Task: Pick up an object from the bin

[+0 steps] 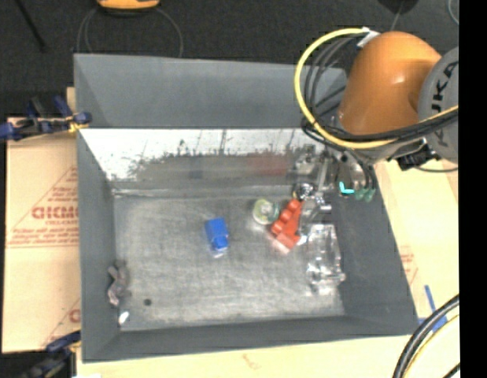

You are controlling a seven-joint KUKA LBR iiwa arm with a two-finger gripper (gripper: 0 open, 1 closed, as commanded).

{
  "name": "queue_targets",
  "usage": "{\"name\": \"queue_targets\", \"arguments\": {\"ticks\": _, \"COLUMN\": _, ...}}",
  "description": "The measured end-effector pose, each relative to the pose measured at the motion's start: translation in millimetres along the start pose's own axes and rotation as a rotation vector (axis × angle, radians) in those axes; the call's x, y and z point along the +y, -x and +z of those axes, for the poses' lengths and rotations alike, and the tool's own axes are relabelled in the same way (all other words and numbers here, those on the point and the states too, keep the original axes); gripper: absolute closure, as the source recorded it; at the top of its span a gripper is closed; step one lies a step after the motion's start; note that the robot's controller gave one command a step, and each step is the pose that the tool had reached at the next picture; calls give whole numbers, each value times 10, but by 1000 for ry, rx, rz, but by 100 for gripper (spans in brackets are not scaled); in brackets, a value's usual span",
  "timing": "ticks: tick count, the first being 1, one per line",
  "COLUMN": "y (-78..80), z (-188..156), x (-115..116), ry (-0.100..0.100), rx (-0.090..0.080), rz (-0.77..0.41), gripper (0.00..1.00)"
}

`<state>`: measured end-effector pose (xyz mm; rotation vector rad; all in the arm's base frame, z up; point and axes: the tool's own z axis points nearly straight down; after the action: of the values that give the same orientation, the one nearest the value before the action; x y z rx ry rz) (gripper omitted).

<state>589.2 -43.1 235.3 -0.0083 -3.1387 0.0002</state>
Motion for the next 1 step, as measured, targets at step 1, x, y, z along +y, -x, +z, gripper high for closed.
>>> {"name": "queue_targets", "arguments": {"ticks": 1, "y": -381, "z": 1200, "x": 516, "ry": 2, "rx": 3, "rz": 64, "gripper": 0}}
